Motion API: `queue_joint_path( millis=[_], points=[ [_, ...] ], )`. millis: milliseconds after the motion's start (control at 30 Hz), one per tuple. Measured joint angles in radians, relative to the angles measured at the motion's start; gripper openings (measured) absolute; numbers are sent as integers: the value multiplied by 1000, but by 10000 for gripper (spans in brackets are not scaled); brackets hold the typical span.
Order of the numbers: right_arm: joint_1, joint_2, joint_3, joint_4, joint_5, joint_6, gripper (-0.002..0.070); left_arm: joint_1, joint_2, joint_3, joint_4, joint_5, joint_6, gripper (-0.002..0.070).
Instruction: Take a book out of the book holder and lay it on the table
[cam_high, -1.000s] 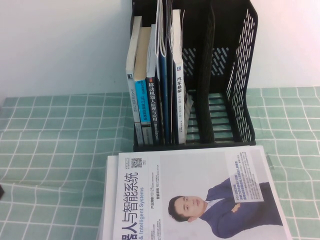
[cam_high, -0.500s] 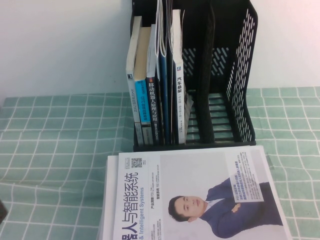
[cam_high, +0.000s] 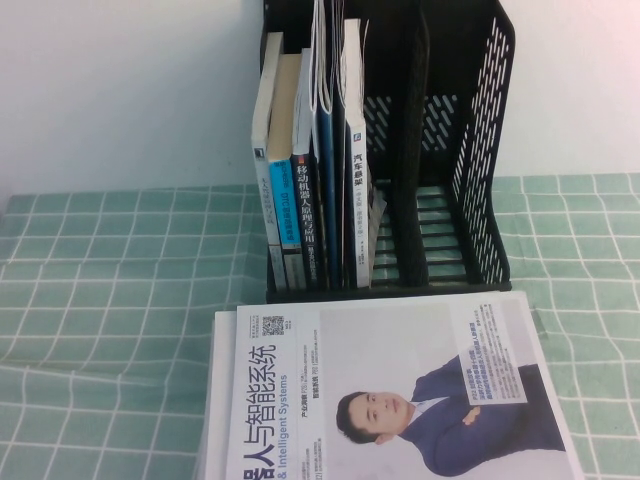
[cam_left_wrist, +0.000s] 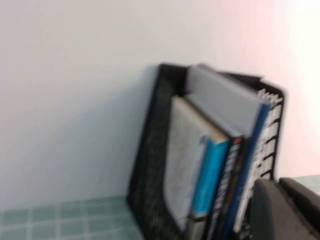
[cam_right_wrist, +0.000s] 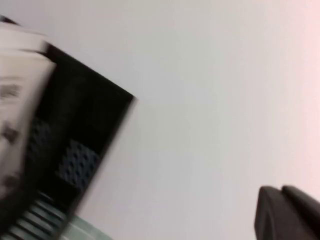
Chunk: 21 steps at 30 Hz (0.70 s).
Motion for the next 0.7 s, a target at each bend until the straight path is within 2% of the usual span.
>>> queue_joint_path(
  millis=[100,167,200,233,367,433,500,600,700],
  points=[
    [0,0,-59,76,319,-153,-2,0,-2,30,9,-181,-29,-3],
    [0,2,-82,21,523,-132,-2,3,-14,52,14,-235,-85,-3],
    [0,6,-90,-63,628,-68,-2,8,-26,68,14,-245,-128,-3],
    [0,13,-96,-161,708,37,-2,17,-43,83,15,-249,-168,-3],
    [0,75,-110,-816,1126,567,-2,105,-138,192,15,-249,-362,-3],
    [5,100,-110,-1094,1258,799,-2,161,-182,253,18,-247,-407,-3],
    [9,97,-110,-1336,1284,1088,-2,225,-222,318,29,-249,-428,-3],
    [9,56,-116,-1555,1217,1427,-2,321,-246,396,63,-249,-432,-3],
    [9,-5,-117,-1621,1138,1568,-2,434,-254,419,119,-261,-432,-3]
  ],
)
